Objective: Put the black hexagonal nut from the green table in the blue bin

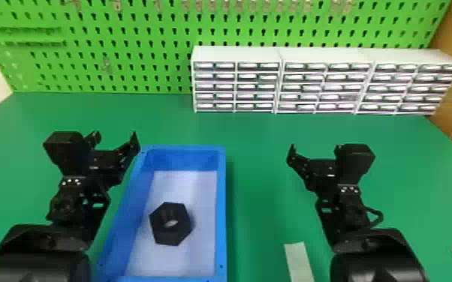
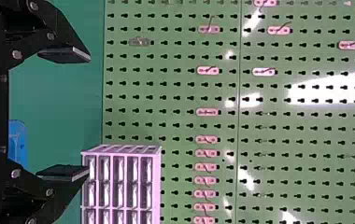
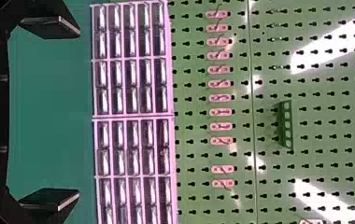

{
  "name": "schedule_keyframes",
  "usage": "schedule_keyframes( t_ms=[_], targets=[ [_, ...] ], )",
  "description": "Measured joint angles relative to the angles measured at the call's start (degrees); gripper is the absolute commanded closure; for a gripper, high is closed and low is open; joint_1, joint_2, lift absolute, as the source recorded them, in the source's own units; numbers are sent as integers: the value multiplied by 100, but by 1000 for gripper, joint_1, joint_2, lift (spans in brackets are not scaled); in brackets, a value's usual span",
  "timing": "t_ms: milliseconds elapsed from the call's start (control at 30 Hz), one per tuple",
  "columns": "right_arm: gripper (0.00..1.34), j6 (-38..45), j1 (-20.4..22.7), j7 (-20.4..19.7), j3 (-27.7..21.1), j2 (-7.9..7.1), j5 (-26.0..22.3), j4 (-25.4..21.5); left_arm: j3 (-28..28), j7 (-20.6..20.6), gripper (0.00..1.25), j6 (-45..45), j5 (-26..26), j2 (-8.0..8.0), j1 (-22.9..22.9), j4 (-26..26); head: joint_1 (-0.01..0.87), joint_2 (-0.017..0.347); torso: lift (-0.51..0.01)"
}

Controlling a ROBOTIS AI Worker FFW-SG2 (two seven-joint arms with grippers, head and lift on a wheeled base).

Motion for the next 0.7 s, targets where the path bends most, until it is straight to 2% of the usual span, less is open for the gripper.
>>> schedule_keyframes(
  t_ms=[700],
  targets=[
    [101, 371, -11, 3, 44, -41, 30, -101, -8, -1, 407, 0, -17, 0, 7, 24, 686, 52, -97]
  ],
)
